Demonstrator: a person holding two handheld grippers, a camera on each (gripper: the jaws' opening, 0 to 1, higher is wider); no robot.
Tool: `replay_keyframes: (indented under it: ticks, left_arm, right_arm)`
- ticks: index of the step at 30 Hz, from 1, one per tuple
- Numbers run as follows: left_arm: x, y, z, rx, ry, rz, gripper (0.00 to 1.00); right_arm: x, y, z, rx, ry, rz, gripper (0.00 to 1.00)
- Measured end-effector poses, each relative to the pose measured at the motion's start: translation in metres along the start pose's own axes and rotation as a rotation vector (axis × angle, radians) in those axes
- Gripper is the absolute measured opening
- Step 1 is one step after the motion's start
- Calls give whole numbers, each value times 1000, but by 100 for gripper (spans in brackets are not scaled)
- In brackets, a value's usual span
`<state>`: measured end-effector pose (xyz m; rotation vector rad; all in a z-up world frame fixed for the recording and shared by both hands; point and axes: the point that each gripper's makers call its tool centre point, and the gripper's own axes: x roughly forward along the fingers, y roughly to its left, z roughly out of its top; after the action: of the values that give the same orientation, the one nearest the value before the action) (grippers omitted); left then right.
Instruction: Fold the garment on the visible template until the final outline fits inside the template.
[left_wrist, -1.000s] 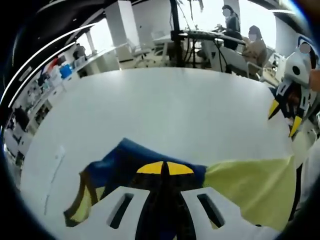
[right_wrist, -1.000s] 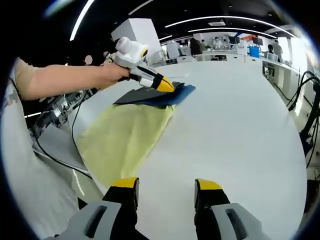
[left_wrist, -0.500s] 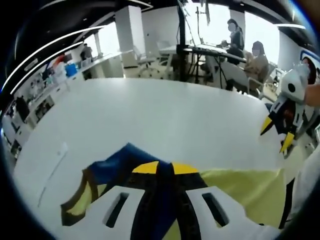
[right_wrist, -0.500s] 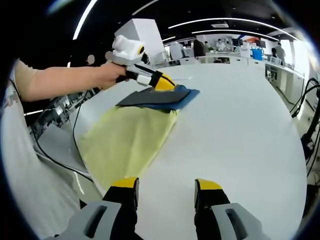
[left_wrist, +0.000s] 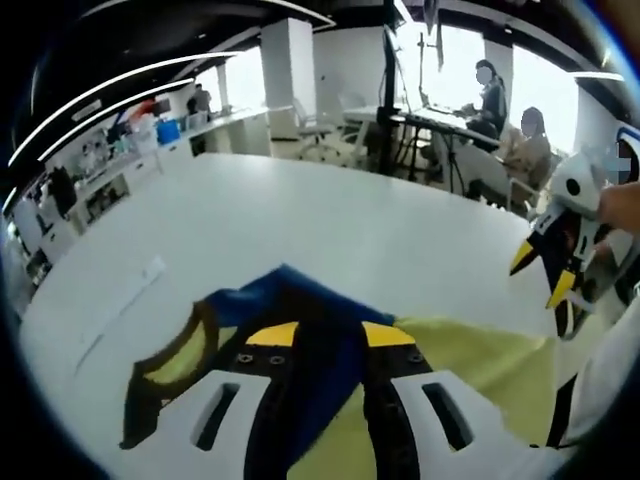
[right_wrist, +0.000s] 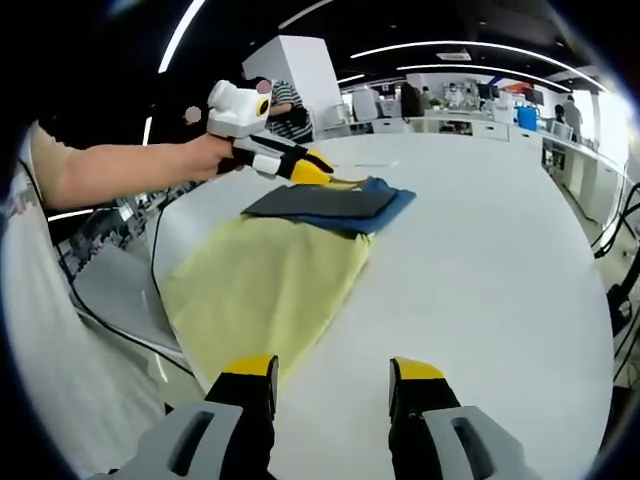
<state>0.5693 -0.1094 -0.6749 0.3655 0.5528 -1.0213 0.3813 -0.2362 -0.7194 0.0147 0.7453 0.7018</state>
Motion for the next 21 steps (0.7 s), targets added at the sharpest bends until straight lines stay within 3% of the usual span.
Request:
replay_keyframes:
  ticks: [11, 21]
  left_arm:
    - [-30, 8, -11, -47, -28, 65, 35]
    - [-58, 10, -29, -110, -60, 106, 39]
  right_arm:
    - [4, 7, 6, -16, -3, 15, 42]
    - [8, 14, 11, -32, -3, 30, 42]
